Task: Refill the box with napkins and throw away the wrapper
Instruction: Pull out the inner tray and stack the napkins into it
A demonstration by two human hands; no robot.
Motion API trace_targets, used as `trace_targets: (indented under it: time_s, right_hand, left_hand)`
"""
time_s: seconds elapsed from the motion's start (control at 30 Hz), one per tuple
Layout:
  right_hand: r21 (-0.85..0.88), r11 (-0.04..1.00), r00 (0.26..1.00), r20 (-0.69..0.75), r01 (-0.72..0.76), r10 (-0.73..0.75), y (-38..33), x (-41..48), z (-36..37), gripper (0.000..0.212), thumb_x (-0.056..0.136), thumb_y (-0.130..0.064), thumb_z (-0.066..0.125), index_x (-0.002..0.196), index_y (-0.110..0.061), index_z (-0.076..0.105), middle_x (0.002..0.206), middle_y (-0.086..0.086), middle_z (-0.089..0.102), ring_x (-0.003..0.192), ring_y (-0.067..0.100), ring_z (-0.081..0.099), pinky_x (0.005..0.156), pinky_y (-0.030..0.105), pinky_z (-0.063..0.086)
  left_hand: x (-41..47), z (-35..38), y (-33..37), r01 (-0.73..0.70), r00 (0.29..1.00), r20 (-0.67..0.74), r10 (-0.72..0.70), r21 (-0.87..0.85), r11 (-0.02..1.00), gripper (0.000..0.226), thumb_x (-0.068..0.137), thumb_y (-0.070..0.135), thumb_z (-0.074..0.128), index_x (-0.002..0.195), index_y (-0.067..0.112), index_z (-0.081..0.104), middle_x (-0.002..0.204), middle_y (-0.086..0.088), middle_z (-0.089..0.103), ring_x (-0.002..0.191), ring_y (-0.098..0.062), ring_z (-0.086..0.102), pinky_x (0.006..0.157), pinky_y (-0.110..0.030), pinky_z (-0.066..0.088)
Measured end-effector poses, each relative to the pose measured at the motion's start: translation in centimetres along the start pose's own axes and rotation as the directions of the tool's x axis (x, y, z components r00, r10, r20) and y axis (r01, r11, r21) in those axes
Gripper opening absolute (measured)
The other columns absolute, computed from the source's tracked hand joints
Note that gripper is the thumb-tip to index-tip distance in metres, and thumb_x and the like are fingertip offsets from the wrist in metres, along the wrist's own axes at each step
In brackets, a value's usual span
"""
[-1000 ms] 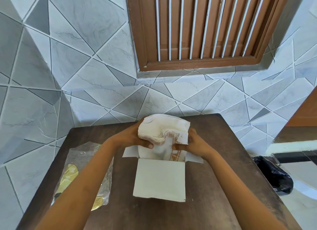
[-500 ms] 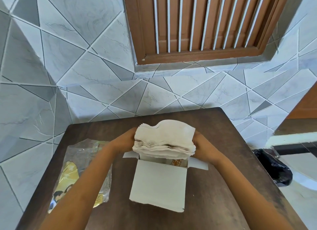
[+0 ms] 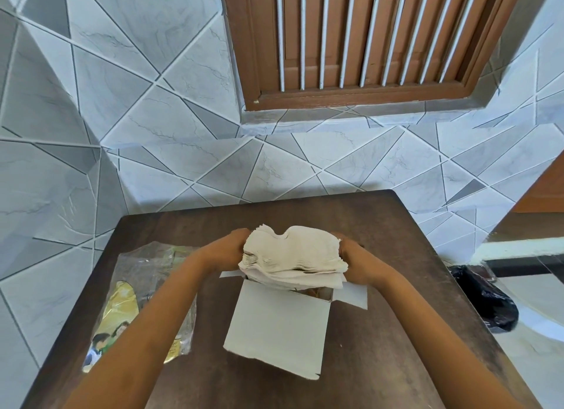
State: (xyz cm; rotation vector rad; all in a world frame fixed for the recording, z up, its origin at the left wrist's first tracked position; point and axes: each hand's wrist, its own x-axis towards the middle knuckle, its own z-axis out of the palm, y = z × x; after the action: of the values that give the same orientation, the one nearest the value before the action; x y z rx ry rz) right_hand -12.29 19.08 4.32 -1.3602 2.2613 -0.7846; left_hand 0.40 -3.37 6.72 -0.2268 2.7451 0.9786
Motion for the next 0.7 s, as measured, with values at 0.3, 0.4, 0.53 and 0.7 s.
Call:
trace_targets:
  time_s: [0.3, 0.4, 0.53, 0.7]
  right_hand:
    - [-0.098, 0.995, 0.992, -0.129, -0.015, 0.002, -0.5, -0.2, 0.9, 0.042, 0.073, -0.035, 0.046, 0.107, -0.015, 0.061, 0.112, 0.006, 0.063, 0.099, 0.02, 0.055, 0.096, 0.041, 0.043]
    - [0.055, 0.998, 0.975, -0.22, -0.025, 0.036, -0.6, -1.0, 1.8, 0.044, 0.074, -0.043, 0.054, 0.111, -0.02, 0.059, 0.107, 0.003, 0.065, 0.098, 0.02, 0.06, 0.087, 0.044, 0.049]
    - [0.237, 0.97, 0.926, -0.351, -0.058, 0.141, -0.9, -1.7, 2.0, 0.029, 0.082, -0.028, 0.062, 0.109, -0.018, 0.062, 0.112, -0.004, 0.059, 0.103, 0.013, 0.051, 0.085, 0.022, 0.044]
    - [0.271, 0.962, 0.949, -0.302, -0.008, 0.093, -1.0, -2.1, 1.5, 0.023, 0.082, -0.01, 0.064, 0.092, -0.029, 0.058, 0.089, -0.024, 0.049, 0.099, 0.014, 0.046, 0.074, 0.015, 0.036]
  left_hand:
    - [-1.5, 1.2, 0.4, -0.088, 0.99, -0.117, 0.074, -0.113, 0.99, 0.064, 0.065, 0.021, 0.077, 0.113, 0.045, 0.042, 0.113, 0.03, 0.051, 0.099, 0.018, 0.051, 0.084, -0.006, 0.042]
    - [-1.6, 1.1, 0.4, -0.123, 0.986, -0.137, 0.097, -0.194, 0.973, 0.072, 0.064, 0.017, 0.082, 0.118, 0.043, 0.043, 0.116, 0.027, 0.054, 0.106, 0.01, 0.052, 0.084, -0.005, 0.044]
    - [-1.6, 1.4, 0.6, -0.175, 0.974, -0.182, 0.135, -0.225, 0.959, 0.052, 0.072, 0.017, 0.076, 0.112, 0.041, 0.052, 0.11, 0.031, 0.06, 0.106, 0.004, 0.056, 0.085, -0.008, 0.044]
    - [-1.1, 1.0, 0.4, -0.199, 0.969, -0.195, 0.155, -0.235, 0.951, 0.044, 0.071, 0.006, 0.076, 0.104, 0.032, 0.061, 0.1, 0.026, 0.065, 0.094, 0.003, 0.06, 0.076, -0.008, 0.043]
